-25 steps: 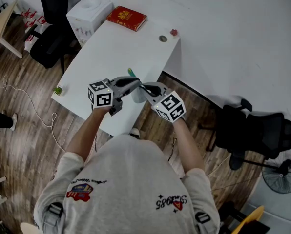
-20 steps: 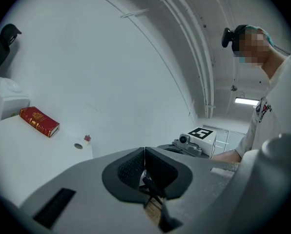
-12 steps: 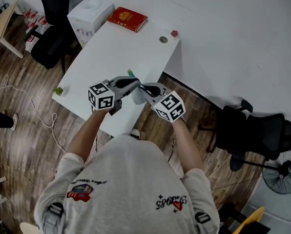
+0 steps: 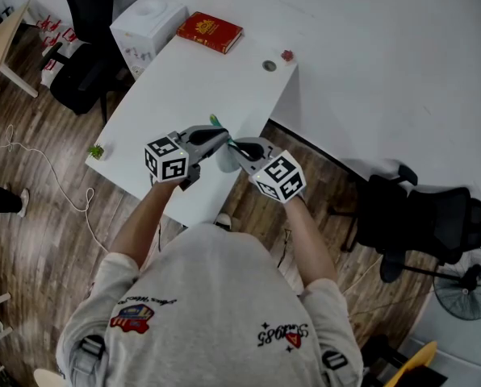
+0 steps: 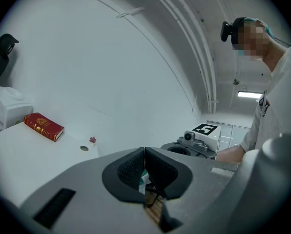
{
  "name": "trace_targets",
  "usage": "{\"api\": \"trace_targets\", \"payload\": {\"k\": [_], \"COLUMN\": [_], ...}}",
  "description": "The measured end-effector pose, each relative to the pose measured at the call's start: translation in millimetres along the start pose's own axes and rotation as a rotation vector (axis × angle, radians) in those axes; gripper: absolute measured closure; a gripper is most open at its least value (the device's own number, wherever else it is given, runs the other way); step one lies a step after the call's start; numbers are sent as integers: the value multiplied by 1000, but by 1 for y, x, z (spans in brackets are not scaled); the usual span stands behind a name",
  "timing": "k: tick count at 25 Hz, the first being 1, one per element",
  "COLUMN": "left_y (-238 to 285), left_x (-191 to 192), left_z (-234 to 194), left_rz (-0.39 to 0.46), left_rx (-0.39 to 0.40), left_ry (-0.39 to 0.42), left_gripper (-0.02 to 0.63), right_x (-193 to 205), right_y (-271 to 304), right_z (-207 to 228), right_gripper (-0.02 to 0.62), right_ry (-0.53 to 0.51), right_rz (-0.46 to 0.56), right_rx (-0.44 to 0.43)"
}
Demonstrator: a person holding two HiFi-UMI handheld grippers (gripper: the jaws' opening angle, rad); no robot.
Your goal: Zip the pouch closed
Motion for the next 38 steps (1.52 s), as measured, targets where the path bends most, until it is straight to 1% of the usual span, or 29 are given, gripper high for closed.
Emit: {"api": "trace_targets", "payload": {"k": [3,17,22,31,38], "left_y": [-1,-1,-2,-3,-7], "left_x": [0,5,5,9,10], "left_z": [-4,-4,-11,-10,-18], "left_rz": [1,-14,-19,-38,-44], "left_rx": [-13,-21,-40,-46,-74], "left_ry": [-8,-7,-20,-2,-10], "left_gripper": [600,600,600,600,600], "right_x": [0,2,3,6,4], "right_y": [0,0,1,1,1], "right_z": [-1,-2,-2,-5,-8], "right_gripper": [580,580,580,580,580], "right_ry": [0,7,7,17,23], "right_rz": [1,-1,-6,-8,3], "right_rx": [-3,-3,-9,-11,-23]}}
Point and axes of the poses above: the fingertips, and each gripper's own axes: y forward along the fingers, z to its right, x out of its underside, the point moved 3 cm from there along -y, backward along the fingers, and after that the axes turned 7 degrees about z, right-handed, at the moved point
